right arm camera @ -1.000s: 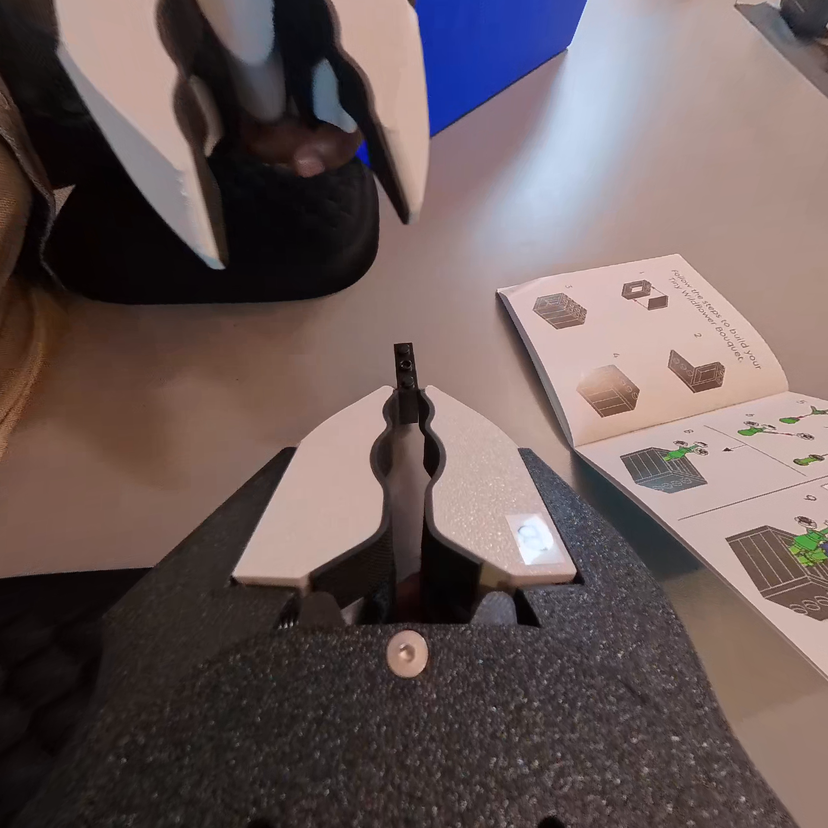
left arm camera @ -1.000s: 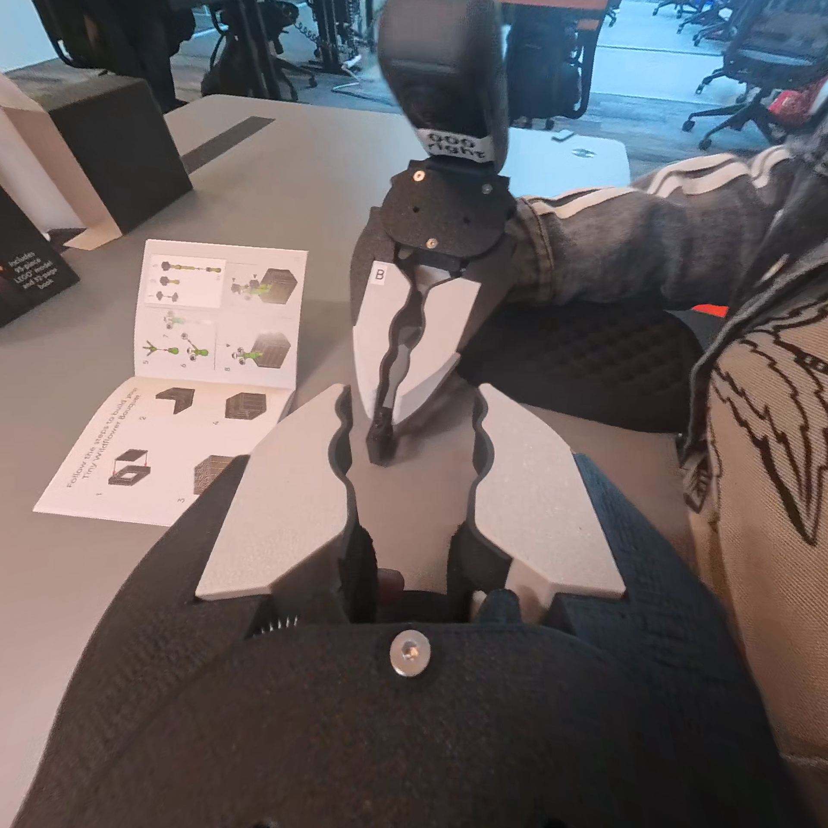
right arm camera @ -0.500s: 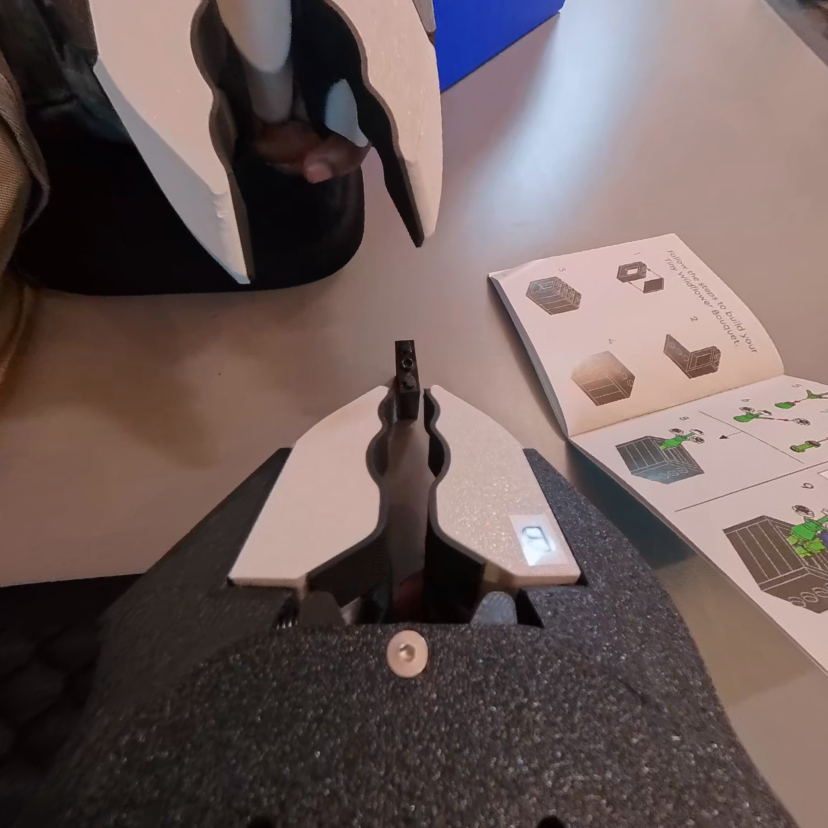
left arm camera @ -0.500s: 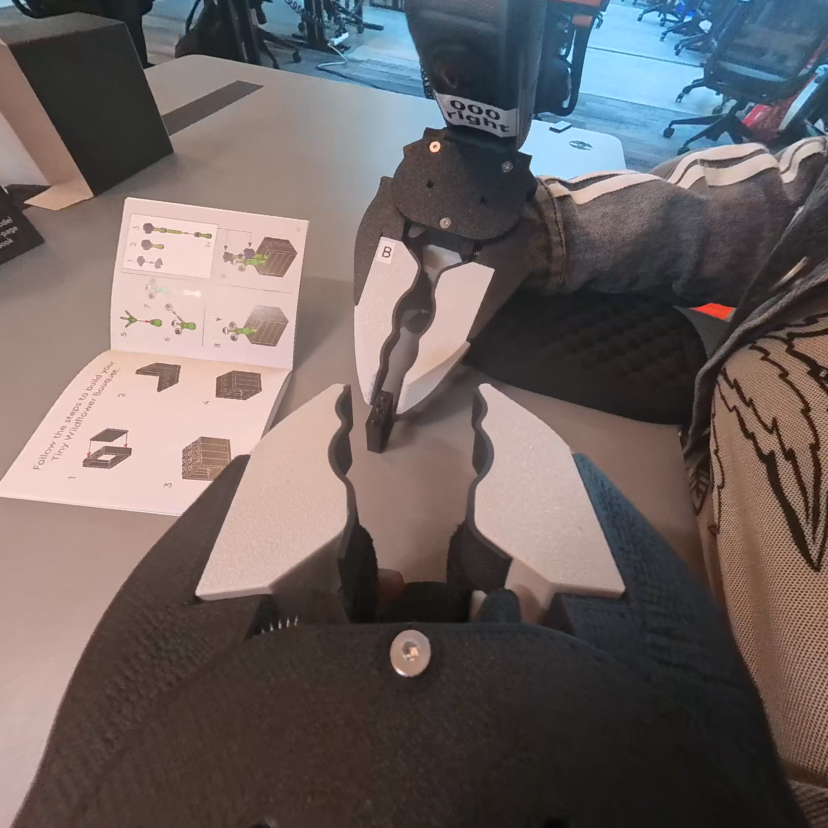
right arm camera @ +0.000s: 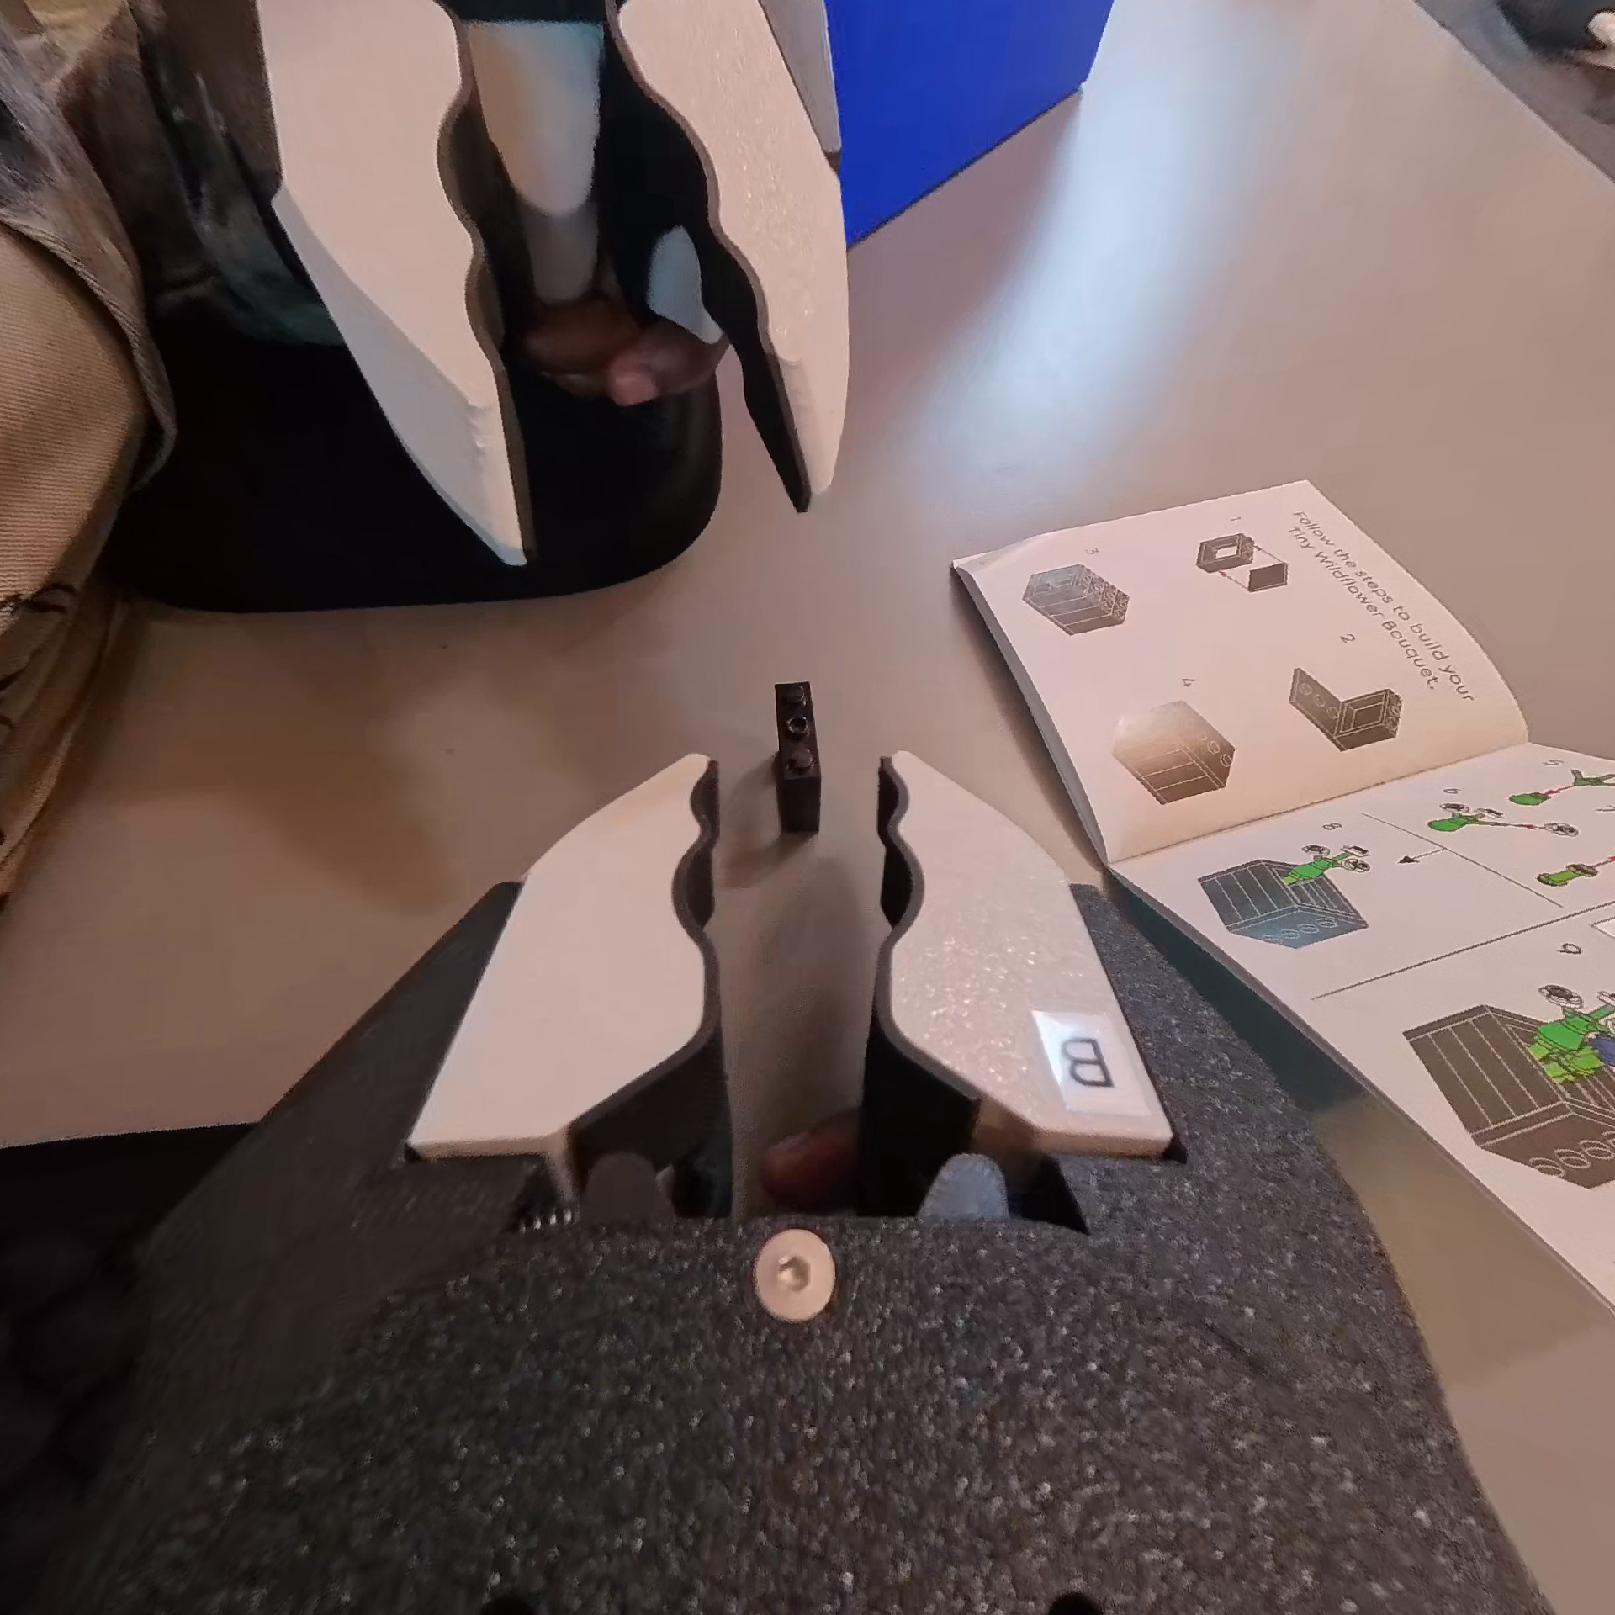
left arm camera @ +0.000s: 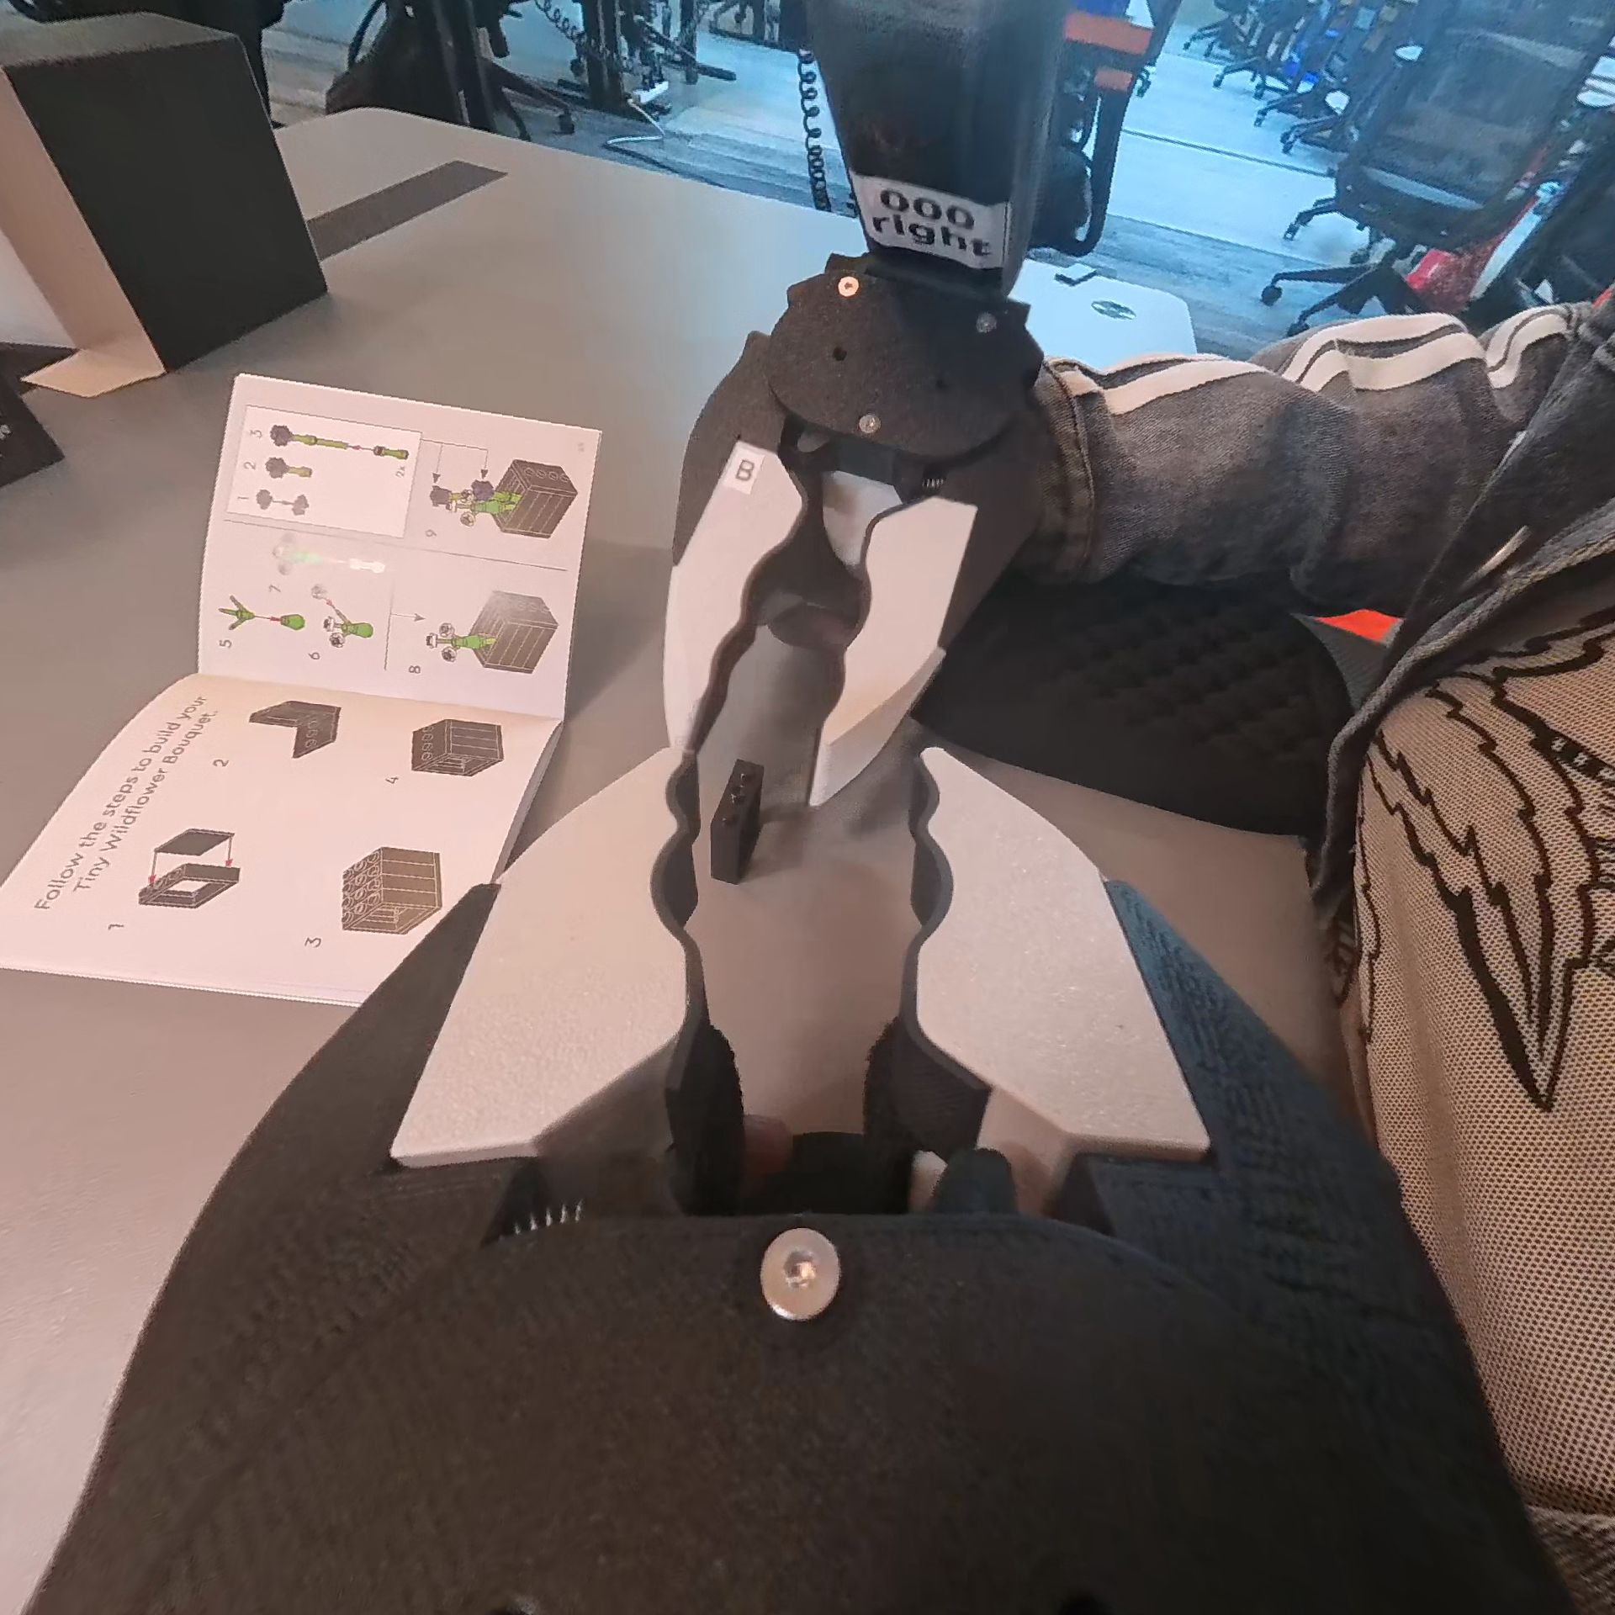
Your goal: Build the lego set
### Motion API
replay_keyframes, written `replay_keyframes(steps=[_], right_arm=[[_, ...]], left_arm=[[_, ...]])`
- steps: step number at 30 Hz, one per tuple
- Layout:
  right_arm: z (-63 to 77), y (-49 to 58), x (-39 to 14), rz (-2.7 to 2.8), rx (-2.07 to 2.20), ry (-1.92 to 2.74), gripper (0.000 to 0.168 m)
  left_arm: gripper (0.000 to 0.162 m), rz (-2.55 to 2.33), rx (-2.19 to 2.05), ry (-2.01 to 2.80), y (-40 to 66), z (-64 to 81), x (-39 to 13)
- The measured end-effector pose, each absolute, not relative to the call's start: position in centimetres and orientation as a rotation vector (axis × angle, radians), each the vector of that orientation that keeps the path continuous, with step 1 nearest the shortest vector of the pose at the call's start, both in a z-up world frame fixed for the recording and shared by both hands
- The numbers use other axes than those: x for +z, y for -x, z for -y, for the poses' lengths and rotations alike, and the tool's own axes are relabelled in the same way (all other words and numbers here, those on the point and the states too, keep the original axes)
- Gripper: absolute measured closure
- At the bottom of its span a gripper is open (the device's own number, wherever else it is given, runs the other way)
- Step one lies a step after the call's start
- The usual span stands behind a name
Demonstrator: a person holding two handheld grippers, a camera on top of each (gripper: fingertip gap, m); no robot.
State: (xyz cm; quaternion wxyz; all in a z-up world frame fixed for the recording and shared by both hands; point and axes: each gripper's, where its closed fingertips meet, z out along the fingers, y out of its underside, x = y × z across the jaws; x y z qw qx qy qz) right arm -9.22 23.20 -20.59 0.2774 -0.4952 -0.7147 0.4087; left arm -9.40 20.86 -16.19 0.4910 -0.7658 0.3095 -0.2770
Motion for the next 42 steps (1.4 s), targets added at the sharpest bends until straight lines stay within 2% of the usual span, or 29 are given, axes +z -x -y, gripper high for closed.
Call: replay_keyframes(steps=[5, 36, 39, 42], right_arm=[[-23.4, 9.2, -19.9, 1.872, 1.140, 1.319, 0.130], [-23.3, 9.4, -20.1, 1.881, 1.085, 1.300, 0.131], [-23.3, 9.3, -19.9, 1.874, 1.089, 1.286, 0.131], [-23.2, 9.3, -19.7, 1.862, 1.092, 1.262, 0.131]], left_arm=[[0.098, -0.794, -0.689, 1.869, 9.0, -20.5, -16.6], [0.097, -0.858, -0.642, 1.930, 8.6, -20.4, -17.9], [0.101, -0.825, -0.690, 1.879, 8.5, -19.8, -16.4], [0.101, -0.819, -0.909, 1.833, 8.2, -15.7, -11.7]])
